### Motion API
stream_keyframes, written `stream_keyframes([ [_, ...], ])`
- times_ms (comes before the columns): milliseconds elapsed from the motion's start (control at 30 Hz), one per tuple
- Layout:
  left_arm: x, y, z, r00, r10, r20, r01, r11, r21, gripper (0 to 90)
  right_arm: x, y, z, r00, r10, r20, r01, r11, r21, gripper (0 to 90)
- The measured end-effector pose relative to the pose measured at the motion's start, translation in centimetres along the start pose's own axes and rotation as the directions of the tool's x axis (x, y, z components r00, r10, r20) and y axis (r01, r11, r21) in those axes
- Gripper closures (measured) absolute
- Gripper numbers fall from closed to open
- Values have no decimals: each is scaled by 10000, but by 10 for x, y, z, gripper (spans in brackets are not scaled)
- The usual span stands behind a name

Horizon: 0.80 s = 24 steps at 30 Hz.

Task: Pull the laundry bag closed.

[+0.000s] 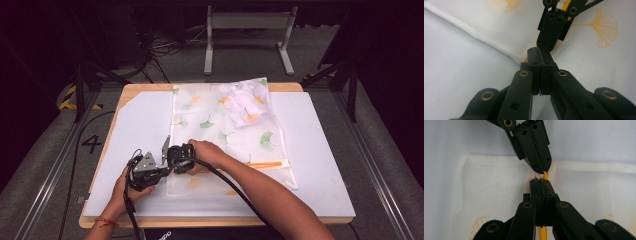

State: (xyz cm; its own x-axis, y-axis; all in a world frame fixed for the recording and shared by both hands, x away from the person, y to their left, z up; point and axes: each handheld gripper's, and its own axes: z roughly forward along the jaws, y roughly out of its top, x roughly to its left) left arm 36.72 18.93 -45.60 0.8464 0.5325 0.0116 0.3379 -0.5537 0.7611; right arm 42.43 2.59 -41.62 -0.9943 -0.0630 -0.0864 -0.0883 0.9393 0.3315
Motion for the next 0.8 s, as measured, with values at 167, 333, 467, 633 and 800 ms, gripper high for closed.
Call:
stream_keyframes([
  [167,1,0,0,10000,-60,52,60,10000,-2,900,-2,1,0,9999,46,-150,-44,10000,89,897],
  [333,1,0,0,9999,-85,66,85,10000,-2,900,-6,1,2,9980,258,-577,-241,9992,304,866],
  [467,1,0,1,9999,-84,74,84,10000,-14,900,-8,2,2,9963,378,-771,-351,9987,356,832],
  [633,2,0,1,9999,-104,114,104,9999,9,900,-12,4,3,9922,712,-1021,-671,9968,427,862],
  [800,2,0,1,9999,-94,111,93,10000,5,900,-16,-1,4,9850,1108,-1325,-1112,9938,41,898],
])
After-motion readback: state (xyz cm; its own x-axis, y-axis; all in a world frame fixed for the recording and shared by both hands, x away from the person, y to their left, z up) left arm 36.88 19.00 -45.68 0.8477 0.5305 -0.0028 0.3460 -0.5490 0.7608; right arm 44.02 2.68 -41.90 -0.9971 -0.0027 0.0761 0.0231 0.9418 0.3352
